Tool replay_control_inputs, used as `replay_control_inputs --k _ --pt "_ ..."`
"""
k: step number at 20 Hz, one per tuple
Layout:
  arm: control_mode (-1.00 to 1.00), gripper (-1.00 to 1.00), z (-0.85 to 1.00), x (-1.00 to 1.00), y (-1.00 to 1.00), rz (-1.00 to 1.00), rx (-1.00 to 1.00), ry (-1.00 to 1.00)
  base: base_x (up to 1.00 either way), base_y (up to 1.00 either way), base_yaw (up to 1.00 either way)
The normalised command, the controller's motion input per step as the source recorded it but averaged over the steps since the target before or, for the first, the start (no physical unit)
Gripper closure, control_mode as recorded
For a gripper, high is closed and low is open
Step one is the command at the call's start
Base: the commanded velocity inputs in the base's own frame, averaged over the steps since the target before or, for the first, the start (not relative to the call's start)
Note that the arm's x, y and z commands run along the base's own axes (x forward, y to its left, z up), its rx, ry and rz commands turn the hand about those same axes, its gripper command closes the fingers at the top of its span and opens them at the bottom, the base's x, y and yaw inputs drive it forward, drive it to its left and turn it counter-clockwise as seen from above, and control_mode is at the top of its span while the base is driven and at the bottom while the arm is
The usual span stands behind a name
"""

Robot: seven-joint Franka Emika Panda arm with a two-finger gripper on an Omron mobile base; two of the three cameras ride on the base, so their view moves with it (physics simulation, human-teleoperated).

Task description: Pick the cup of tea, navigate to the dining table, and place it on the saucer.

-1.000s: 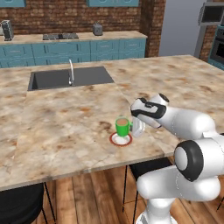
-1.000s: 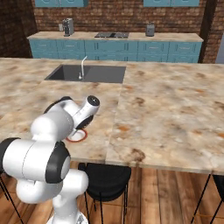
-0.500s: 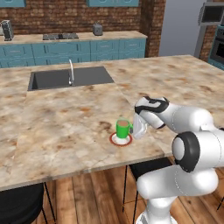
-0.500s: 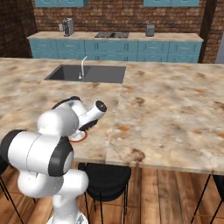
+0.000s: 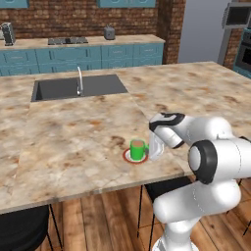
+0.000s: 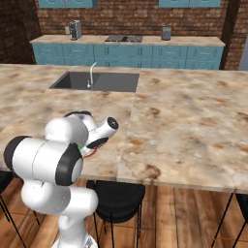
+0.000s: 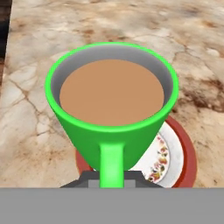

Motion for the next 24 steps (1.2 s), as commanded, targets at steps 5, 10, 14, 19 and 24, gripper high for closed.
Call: replay_control_inputs --k 5,10,14,19,24 --pt "-1.0 1.0 -0.11 0.09 0.0 0.0 0.0 0.01 0.0 0.0 0.0" --pt "-1.0 1.0 0.0 0.21 0.0 0.0 0.0 0.01 0.0 0.0 0.0" --pt "-1.0 1.0 -0.17 0.05 0.0 0.0 0.0 0.02 0.0 0.0 0.0" --pt "-1.0 1.0 0.0 0.0 0.0 0.0 0.0 0.0 0.0 0.0 0.0" --pt "-1.0 -1.0 0.0 0.0 0.0 0.0 0.0 0.0 0.0 0.0 0.0"
